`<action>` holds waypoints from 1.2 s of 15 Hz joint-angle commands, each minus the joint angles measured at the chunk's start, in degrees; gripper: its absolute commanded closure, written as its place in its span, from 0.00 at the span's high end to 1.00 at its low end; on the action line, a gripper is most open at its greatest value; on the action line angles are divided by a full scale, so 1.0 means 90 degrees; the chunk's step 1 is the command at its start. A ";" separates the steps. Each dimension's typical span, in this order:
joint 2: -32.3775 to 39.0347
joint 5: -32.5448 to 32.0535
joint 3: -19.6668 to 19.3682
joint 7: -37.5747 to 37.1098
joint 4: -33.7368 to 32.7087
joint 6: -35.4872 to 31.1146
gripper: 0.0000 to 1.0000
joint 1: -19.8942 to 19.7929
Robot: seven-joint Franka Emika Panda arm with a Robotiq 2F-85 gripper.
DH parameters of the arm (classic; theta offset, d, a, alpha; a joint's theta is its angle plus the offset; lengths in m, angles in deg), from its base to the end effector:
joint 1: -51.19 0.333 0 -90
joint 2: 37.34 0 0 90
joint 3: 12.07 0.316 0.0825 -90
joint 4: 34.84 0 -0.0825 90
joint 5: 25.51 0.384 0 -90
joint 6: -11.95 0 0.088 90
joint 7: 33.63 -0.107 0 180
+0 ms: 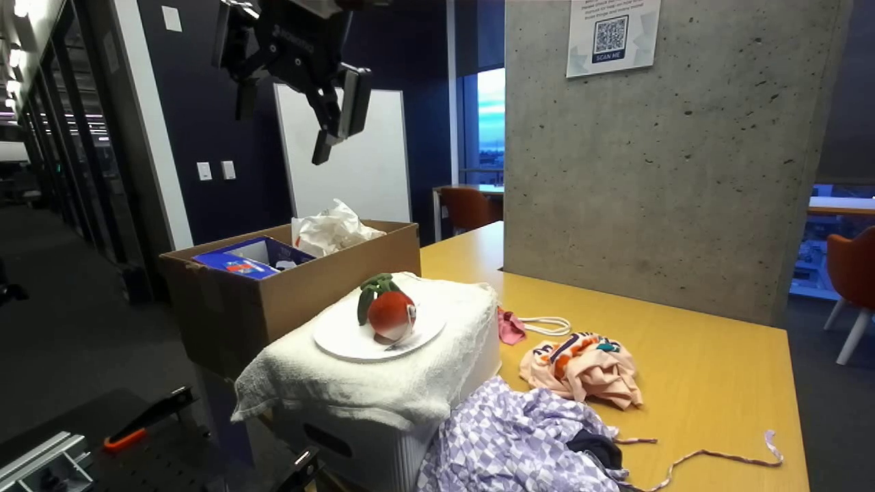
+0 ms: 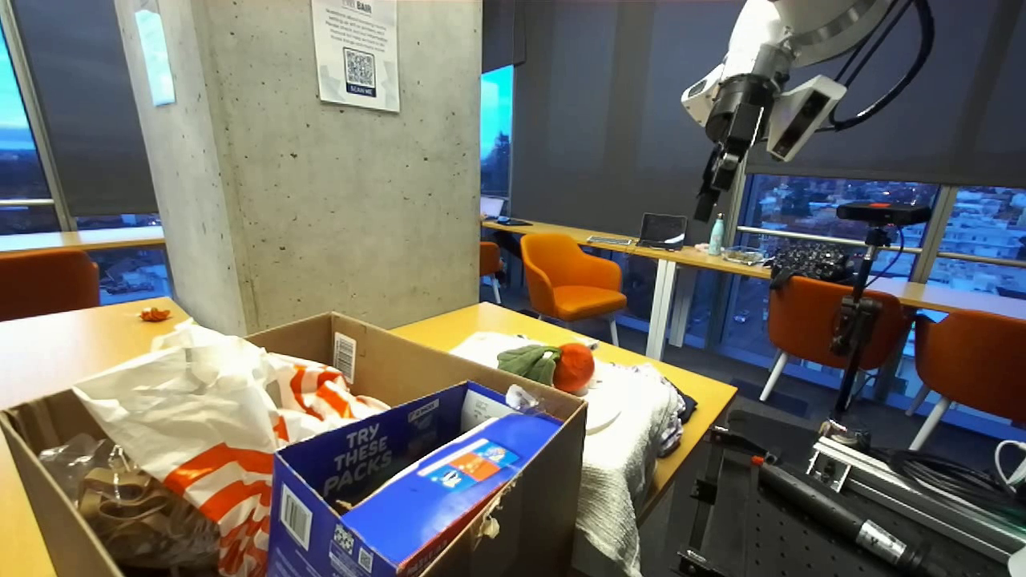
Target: Pick up the white disposable plate and put it on the cardboard box
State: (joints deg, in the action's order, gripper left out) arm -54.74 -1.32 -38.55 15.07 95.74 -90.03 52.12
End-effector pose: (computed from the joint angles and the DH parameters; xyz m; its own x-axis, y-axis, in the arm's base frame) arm 0.4101 -0.1662 0.4591 0.9506 0.2344 0.2034 0.3073 -0.8029 -0.5108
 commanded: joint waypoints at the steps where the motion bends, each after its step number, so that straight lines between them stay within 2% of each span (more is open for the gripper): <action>1: 0.1437 0.0935 -0.0124 0.0922 -0.1059 0.0983 1.00 -0.0368; 4: 0.2316 0.1213 0.0123 0.1007 -0.1717 0.1450 1.00 -0.0940; 7: 0.3204 0.1381 0.0383 0.1146 -0.2297 0.1607 1.00 -0.1522; 11: 0.4005 0.1408 0.0812 0.1128 -0.2819 0.1635 1.00 -0.2131; 18: 0.4835 0.1438 0.1361 0.1042 -0.3216 0.1501 1.00 -0.2709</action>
State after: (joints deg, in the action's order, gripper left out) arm -14.10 10.31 -28.79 24.79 69.59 -77.80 30.13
